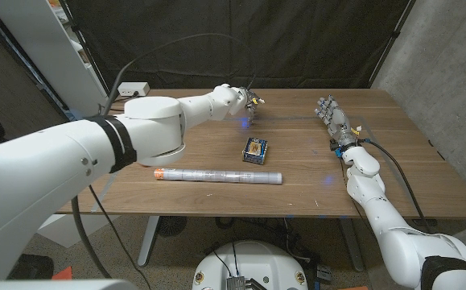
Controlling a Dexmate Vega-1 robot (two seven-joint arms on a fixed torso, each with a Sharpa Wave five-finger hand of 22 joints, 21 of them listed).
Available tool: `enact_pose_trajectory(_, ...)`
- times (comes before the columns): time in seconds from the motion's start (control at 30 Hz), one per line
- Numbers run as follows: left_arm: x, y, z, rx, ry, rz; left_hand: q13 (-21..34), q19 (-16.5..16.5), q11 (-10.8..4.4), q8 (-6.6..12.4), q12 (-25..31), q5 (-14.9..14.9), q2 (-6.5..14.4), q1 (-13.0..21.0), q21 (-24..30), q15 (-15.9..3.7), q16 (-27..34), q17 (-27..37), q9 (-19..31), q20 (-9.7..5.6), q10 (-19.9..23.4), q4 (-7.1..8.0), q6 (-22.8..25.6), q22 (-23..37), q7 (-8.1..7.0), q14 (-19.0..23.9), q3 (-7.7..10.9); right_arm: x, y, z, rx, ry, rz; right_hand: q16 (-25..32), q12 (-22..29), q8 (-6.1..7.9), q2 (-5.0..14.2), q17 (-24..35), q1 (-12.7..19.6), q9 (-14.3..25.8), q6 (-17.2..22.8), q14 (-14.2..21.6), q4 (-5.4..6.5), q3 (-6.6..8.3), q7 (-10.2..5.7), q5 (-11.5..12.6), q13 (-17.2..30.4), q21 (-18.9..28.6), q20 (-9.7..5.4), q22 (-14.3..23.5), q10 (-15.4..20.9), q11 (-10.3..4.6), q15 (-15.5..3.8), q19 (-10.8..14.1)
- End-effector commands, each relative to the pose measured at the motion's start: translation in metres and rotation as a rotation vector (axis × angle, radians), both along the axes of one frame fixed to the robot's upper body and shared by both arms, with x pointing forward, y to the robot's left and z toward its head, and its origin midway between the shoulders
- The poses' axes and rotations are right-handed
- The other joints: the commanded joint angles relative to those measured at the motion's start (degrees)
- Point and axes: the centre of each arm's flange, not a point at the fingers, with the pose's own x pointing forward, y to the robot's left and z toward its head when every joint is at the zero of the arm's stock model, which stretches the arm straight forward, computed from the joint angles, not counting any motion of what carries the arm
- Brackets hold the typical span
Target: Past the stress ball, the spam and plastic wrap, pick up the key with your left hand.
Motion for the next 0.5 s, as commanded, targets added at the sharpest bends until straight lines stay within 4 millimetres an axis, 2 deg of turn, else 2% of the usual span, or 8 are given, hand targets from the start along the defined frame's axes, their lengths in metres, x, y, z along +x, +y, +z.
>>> enact_pose_trajectory(0.03, -0.0008, -0.0044, 0.0001, -0.044, -0.044, 0.034, 0.11, 0.39, -0.17, 0.02, 0.30, -0.06, 0.54, -0.15, 0.51, -6.03, -0.30, 0.13, 0.20, -0.29, 0.45, 0.48, 0.48, -0.01, 0.26, 0.59, -0.05, 0.0043, -0.0044, 0.0041, -0.005, -0.001, -0.016, -0.12, -0.28, -0.27, -0.09, 0.06, -0.33, 0.32, 0.65, 0.47, -0.33, 0.32, 0.08, -0.15, 0.08, 0.19, -1.10, 0.27, 0.46, 0.04, -0.11, 0.46)
enact_pose_trajectory(0.5, -0.0045, -0.0114, 0.0081, -0.052, -0.080, 0.020, 0.32, -0.28, 0.31, -0.38, 0.20, -0.39, -0.33, -1.32, 0.70, -5.54, -1.10, -0.02, 0.18, -0.09, -0.17, 0.73, -0.09, -0.06, 0.66, 0.25, -0.83, 0.0090, -0.0073, 0.0075, 0.004, -0.003, -0.029, -0.13, -0.30, -0.29, -0.17, 0.05, -0.35, 0.32, 0.60, 0.50, -0.41, 0.33, 0.02, -0.13, 0.08, 0.16, -1.11, 0.27, 0.48, -0.02, -0.14, 0.39)
